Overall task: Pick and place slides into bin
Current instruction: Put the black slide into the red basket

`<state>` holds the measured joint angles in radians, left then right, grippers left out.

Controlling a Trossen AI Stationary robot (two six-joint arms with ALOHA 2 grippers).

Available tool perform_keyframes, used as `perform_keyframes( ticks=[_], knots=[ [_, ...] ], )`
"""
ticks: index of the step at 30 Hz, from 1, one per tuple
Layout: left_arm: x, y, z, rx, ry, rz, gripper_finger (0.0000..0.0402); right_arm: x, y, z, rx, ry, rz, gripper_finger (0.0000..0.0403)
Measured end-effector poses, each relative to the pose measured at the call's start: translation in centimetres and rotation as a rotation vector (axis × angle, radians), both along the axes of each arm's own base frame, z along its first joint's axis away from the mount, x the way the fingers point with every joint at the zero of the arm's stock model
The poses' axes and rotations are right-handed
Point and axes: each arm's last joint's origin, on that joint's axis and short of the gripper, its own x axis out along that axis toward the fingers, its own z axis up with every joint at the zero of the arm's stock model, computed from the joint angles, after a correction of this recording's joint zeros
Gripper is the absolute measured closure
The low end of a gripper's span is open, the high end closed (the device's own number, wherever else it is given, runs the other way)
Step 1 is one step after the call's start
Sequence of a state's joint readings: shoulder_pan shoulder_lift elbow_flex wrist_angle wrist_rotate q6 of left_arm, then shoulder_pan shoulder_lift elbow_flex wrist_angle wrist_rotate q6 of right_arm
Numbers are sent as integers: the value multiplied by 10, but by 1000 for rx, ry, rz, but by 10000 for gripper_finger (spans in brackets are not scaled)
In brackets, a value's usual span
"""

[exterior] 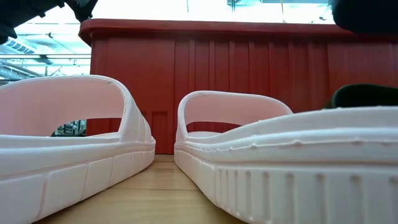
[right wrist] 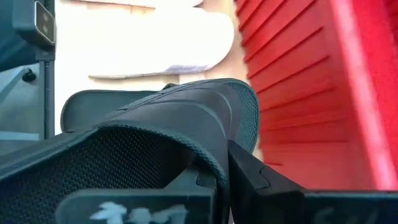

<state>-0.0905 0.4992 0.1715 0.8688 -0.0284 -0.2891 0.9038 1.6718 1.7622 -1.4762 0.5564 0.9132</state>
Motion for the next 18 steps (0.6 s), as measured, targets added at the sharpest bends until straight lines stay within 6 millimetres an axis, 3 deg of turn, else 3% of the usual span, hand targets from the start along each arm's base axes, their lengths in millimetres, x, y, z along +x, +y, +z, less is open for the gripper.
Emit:
perform_keyframes(
  ticks=[11,18],
  knots=[
    [0,0,0,0,4,0,62,10,-24,40,-81,-58,49,399],
    [0,0,0,-1,4,0,62,9,-50,63,-134,-123,68,399]
  ],
)
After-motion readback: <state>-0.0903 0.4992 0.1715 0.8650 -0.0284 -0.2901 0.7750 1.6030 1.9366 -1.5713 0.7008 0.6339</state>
